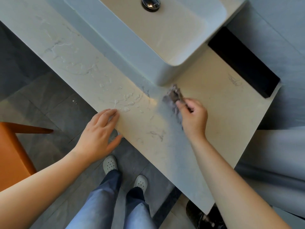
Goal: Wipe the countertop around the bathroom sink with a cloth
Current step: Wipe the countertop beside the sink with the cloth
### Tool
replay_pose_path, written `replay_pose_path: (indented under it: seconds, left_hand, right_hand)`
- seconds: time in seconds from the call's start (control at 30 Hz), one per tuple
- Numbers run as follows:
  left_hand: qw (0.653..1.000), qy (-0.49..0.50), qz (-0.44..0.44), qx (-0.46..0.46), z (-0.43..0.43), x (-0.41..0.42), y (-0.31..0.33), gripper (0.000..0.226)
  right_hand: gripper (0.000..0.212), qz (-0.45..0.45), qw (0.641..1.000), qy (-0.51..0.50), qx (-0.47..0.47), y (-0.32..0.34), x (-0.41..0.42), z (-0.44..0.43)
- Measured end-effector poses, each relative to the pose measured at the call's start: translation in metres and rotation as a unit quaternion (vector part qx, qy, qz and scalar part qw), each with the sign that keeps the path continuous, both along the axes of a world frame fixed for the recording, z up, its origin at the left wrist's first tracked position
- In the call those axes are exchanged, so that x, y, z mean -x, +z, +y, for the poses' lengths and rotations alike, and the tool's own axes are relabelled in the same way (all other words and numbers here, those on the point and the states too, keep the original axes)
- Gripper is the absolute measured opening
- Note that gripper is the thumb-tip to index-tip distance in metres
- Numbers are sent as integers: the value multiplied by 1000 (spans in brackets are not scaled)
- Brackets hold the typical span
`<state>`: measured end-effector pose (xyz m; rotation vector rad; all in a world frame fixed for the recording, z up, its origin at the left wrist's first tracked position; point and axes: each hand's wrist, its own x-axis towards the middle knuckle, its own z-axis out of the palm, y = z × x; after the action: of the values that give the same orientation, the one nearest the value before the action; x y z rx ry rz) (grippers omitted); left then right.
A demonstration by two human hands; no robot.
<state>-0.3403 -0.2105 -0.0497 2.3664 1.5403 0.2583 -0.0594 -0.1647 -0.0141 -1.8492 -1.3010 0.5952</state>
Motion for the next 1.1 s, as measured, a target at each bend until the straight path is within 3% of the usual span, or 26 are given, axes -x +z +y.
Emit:
replay_pose_path:
  seconds: [0.17, 0.33, 0.7, 1.0, 1.1]
  left_hand:
    - [1000, 4, -5, -9, 1, 0, -1, 63]
    - [1000, -11, -5, -14, 3, 3, -1, 64]
    - [999, -28, 16, 12, 5, 4, 4, 68]
    - [998, -45, 7, 49, 2, 15, 21, 67]
    - [997, -45, 2, 55, -13, 11, 31, 66]
  right_hand:
    - [18, -54, 996, -58, 29, -13, -7, 57]
    - [20, -96, 992, -77, 22, -38, 20, 51]
    - [18, -124, 987, 104, -9, -36, 61, 2]
    - [21, -61, 974, 215, 46, -21, 73, -57]
    - [14, 29, 986, 152, 62, -4, 59, -80]
